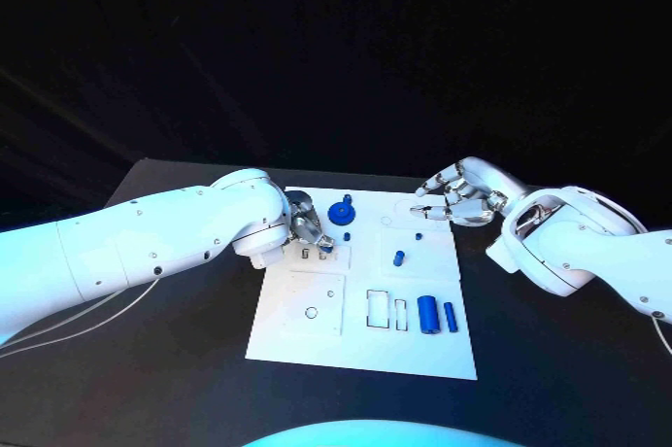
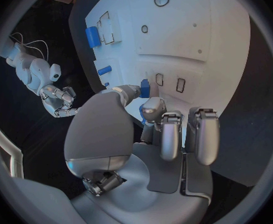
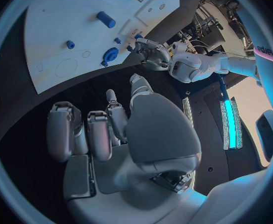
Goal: Assemble the parts on the task board
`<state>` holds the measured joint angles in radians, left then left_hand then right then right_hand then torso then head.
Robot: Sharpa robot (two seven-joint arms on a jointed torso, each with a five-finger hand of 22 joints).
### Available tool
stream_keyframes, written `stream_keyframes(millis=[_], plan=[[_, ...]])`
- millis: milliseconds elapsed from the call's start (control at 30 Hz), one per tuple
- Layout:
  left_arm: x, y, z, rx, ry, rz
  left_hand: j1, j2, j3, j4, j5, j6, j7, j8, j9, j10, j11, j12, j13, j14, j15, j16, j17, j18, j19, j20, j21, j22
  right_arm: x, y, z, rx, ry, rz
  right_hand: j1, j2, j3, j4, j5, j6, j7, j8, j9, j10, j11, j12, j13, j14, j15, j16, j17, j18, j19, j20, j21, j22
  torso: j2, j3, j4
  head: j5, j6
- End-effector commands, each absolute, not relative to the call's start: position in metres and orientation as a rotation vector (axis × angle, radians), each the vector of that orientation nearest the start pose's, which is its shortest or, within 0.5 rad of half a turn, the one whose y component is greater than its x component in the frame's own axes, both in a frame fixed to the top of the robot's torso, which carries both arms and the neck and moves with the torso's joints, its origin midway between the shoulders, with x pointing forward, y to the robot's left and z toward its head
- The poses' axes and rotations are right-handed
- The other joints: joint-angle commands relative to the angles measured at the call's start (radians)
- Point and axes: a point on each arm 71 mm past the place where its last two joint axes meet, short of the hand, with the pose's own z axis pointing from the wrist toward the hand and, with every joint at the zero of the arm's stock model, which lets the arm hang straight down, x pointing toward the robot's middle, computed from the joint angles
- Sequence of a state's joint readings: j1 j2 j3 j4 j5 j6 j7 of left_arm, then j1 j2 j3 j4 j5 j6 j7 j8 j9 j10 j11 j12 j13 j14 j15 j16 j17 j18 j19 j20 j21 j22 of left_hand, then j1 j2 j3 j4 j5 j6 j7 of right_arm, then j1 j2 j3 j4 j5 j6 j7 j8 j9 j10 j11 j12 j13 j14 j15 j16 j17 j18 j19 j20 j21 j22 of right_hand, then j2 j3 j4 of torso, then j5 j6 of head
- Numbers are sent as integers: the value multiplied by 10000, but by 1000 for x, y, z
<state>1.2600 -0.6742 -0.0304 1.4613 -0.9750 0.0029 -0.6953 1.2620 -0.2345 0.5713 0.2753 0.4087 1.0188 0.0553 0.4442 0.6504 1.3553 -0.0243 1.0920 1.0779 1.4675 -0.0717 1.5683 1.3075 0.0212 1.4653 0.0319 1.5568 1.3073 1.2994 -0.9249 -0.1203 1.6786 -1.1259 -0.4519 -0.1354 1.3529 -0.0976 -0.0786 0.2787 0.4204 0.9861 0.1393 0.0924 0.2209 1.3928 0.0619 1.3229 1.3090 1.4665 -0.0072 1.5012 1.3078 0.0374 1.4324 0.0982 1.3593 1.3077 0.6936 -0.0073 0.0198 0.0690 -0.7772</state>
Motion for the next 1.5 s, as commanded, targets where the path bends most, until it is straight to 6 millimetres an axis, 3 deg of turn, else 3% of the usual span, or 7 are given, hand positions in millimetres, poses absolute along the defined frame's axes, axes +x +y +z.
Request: stream_keyframes(millis=[33,967,1500], plan=[[498,159,-198,-3123,22174,-3241,-84,3,1927,-1981,43,70,-34,34,32,50,-8,51,-4,1033,-87,25,2633,-156,899,-66,43,2408,465,-204,-155,1495,16570,7973,-56,21,-49,6,33,63,-11,41,9,-27,-64,-3,212,682,-81,-43,1138,185,9,-40,-49,1218,6,-6,0,3,-24],[498,163,-210,-2536,22462,-2473,-290,-46,1837,-2071,-5,66,-76,158,136,118,-40,98,24,1033,-111,25,2633,-172,945,-85,71,2474,464,-204,-156,1497,16562,7978,-108,38,-96,44,82,69,-14,49,12,-29,-66,-7,206,681,-84,-50,1130,191,-4,-44,-82,1202,3,0,-9,4,-125],[497,161,-214,-2182,22817,-2332,-487,4,1284,-2189,-142,-96,-164,331,304,113,-95,-32,-133,1033,-157,25,2633,-173,949,-111,72,2480,464,-205,-156,1501,16566,7975,-129,49,-112,57,96,74,-16,54,14,-25,-67,-3,209,681,-84,-53,1126,189,0,-45,-78,1206,0,1,-10,-1,-173]])
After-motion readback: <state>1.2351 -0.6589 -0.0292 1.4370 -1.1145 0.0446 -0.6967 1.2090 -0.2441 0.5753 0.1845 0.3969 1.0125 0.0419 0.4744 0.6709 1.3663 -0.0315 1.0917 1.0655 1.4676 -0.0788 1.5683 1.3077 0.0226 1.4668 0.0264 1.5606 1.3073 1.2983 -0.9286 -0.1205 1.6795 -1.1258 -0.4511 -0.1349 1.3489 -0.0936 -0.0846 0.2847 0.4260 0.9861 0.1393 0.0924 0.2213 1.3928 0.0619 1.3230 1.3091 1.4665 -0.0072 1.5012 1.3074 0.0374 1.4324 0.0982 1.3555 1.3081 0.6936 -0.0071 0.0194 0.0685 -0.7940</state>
